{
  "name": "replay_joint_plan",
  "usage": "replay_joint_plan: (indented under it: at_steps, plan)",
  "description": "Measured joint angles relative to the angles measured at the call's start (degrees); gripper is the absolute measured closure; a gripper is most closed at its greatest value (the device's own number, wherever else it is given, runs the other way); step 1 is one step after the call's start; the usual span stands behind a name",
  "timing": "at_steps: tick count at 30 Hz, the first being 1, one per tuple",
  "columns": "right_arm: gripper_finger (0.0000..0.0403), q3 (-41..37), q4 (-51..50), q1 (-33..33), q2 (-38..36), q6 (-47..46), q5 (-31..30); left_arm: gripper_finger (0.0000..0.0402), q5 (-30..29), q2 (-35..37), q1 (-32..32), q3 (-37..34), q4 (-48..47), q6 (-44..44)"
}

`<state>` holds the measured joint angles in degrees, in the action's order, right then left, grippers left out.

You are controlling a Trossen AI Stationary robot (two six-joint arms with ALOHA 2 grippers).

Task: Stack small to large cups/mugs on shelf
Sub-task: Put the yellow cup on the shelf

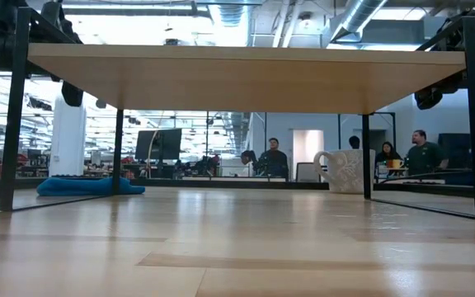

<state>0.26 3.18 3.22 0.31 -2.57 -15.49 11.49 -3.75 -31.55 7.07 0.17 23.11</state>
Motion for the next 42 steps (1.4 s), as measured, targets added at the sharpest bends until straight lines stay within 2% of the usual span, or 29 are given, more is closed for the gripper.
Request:
replay_joint_plan:
  at_steps: [7,13,18,23,28,37,42]
  plan:
    - [0.0296,0.0,0.0,0.0,0.0,0.0,0.0,0.0276,0.15,0.0,0.0,0.0,0.06,0.04]
    - [0.0296,-0.01,0.0,0.0,0.01,0.0,0.0,0.0237,1.66,0.0,0.0,0.14,0.54,0.0]
    - [0.0296,0.01,0.0,0.0,0.01,0.0,0.0,0.0232,0.79,0.0,0.02,6.23,-5.76,-2.72]
    - [0.0296,-0.01,0.0,0.0,0.01,0.0,0.0,0.0232,-5.79,0.0,0.0,18.16,-21.4,-6.67]
    - [0.0296,0.01,0.0,0.0,-0.01,0.0,0.0,0.0232,-8.79,-0.18,0.0,26.78,-32.93,-6.0]
    - [0.0296,-0.01,0.0,0.0,-0.01,0.0,0.0,0.0232,-8.4,-0.66,0.0,28.57,-38.14,-0.09]
    - [0.0296,0.0,0.0,0.0,0.0,0.0,0.0,0.0232,-0.23,-2.62,0.02,28.57,-33.62,-1.38]
